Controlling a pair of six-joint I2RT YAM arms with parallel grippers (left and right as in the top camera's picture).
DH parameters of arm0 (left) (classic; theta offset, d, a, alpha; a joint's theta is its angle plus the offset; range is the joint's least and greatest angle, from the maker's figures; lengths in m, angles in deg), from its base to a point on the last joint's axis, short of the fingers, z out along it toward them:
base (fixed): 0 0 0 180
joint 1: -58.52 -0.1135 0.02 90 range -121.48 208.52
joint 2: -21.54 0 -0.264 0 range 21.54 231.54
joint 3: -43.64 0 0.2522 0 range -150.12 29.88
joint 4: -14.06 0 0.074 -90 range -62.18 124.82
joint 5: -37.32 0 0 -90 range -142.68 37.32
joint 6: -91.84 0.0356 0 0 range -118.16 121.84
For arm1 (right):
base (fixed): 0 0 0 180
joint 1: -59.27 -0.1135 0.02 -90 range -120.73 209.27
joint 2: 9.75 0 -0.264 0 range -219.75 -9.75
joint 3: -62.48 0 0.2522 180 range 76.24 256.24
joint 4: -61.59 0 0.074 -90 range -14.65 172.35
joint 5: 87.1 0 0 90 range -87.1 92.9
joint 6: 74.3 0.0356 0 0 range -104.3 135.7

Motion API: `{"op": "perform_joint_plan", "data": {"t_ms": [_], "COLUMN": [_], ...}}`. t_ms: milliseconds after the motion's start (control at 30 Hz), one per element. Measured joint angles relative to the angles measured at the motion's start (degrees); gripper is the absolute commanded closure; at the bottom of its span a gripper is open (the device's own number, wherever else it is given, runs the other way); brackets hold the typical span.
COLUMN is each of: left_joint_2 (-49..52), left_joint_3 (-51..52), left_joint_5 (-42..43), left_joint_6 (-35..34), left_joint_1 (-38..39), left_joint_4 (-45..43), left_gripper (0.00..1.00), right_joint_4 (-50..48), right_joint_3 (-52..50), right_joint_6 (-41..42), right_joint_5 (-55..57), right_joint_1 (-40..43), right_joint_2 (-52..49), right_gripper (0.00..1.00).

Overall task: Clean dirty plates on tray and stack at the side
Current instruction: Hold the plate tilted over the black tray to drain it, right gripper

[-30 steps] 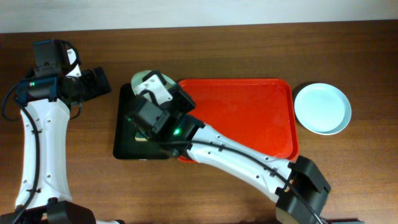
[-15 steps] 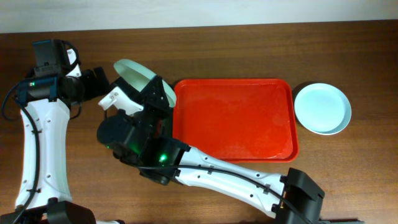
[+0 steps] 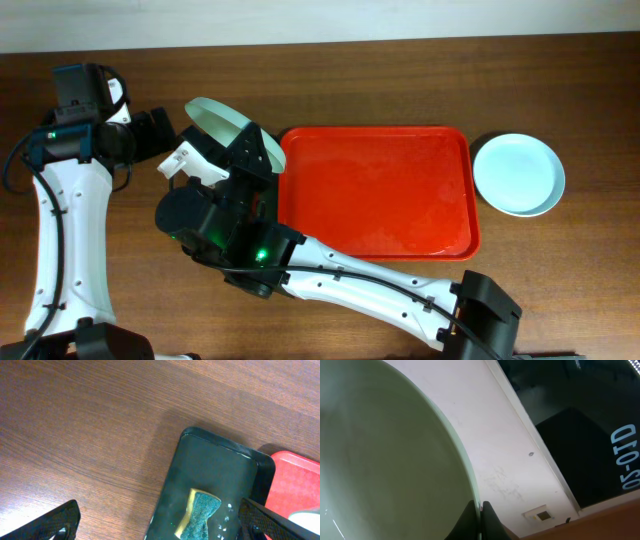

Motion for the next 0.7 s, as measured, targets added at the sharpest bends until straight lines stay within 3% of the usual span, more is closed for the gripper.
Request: {"op": "perform_joint_plan", "data": {"t_ms": [700], "left_joint_2": [0.0], "left_joint_3": [0.0], "left_joint_5": [0.0], "left_joint_6": [0.0], "left_joint_1": [0.0], "left_joint_4": [0.0], "left_gripper": [0.01], "right_joint_4": [0.5], "right_joint_3": [0.0], "right_joint_6": [-0.3], "right_joint_5": [0.0], "right_joint_1": [0.0], "right_joint_2": [0.0], "right_gripper": [0.96]}}
